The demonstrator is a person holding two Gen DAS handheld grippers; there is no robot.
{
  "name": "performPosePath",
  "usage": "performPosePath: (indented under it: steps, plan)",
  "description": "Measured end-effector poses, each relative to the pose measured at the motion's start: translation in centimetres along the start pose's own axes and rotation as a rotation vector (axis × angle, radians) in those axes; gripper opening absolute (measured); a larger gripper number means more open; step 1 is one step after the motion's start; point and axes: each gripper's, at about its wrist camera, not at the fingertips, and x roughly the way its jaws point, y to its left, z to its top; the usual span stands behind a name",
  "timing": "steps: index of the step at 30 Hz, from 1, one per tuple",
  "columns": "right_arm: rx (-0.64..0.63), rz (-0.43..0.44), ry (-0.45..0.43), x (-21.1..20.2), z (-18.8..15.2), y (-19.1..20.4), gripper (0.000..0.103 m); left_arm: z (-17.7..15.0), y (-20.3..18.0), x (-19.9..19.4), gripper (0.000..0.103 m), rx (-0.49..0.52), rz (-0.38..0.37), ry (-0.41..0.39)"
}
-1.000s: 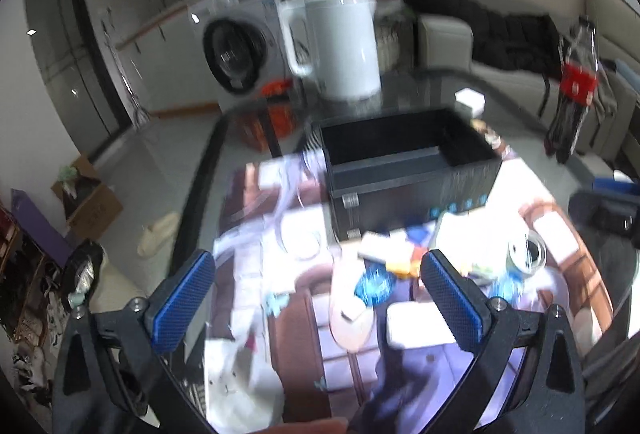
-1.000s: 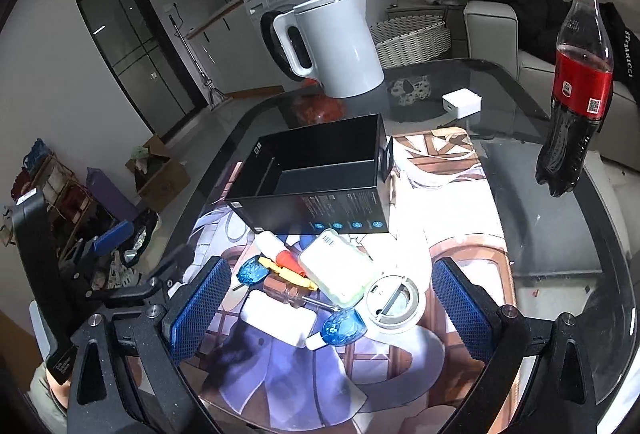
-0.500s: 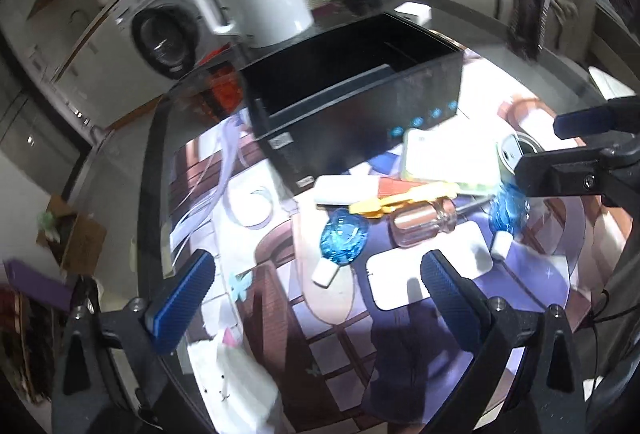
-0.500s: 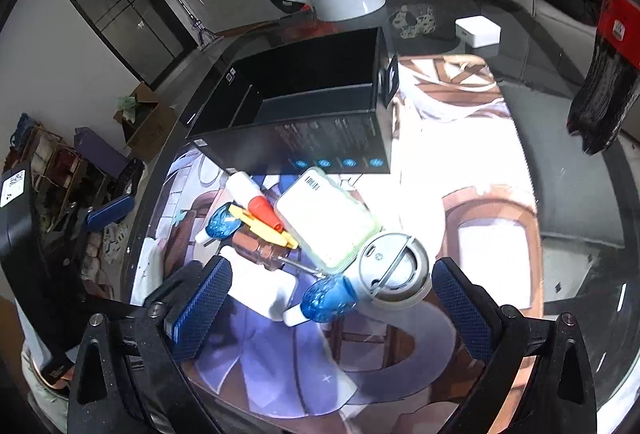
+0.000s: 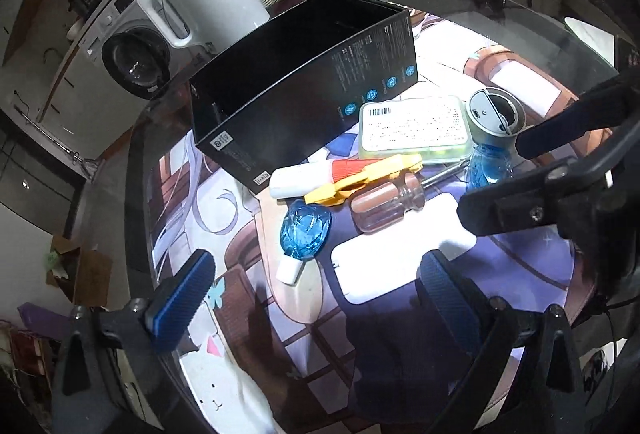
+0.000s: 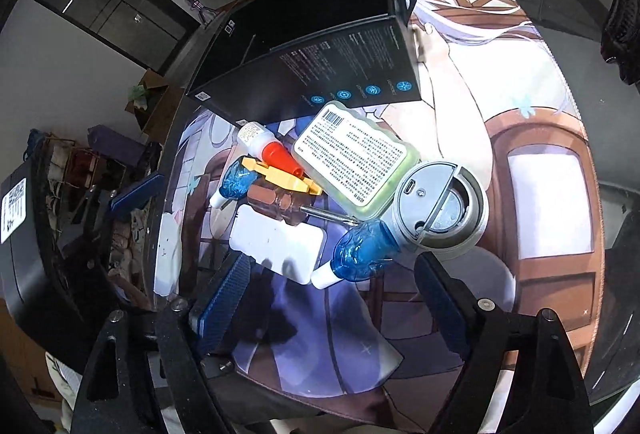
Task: Organize rigid objects
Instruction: 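Lower the left tool toward the white block while the right tool lowers toward the blue bottle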
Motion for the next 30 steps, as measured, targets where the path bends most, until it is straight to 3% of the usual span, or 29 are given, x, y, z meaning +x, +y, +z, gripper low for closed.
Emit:
performPosePath:
  steps: [6, 11, 16, 20, 23, 26, 30]
  plan:
    - [-0.072, -0.084, -0.013, 2.0, 0.5, 1.6, 0.080, -0.4, 0.5, 0.2, 0.103, -0.015, -0.025, 0.016]
    - [-0.127, -0.124, -0.037, 2.0, 0.3, 1.3, 0.058, 0.0, -0.9, 0.4, 0.103, 0.068, -0.100, -0.030]
    - [-0.126, -0.156, -0.055, 1.3, -0.1, 0.0, 0.056, 0.6, -1.7, 2.0, 0.103, 0.132, -0.204, -0.017]
    - [-0.092, -0.151, -0.053, 1.0, -0.1, -0.8, 0.056, 1.0, -1.4, 2.4, 0.102, 0.102, -0.296, 0.017]
    - [-0.085, -0.147, -0.048, 0.7, -0.2, -1.0, 0.056, 0.9, -2.1, 2.4, 0.096, 0.100, -0.383, 0.041]
    - [-0.093, -0.140, -0.043, 0.7, -0.3, -0.9, 0.056, 0.8, -2.7, 1.7, 0.085, 0.115, -0.376, 0.040]
    - [-0.102, -0.140, -0.042, 1.0, -0.6, -0.3, 0.056, 0.5, -3.0, 0.6, 0.051, 0.147, -0.364, 0.029]
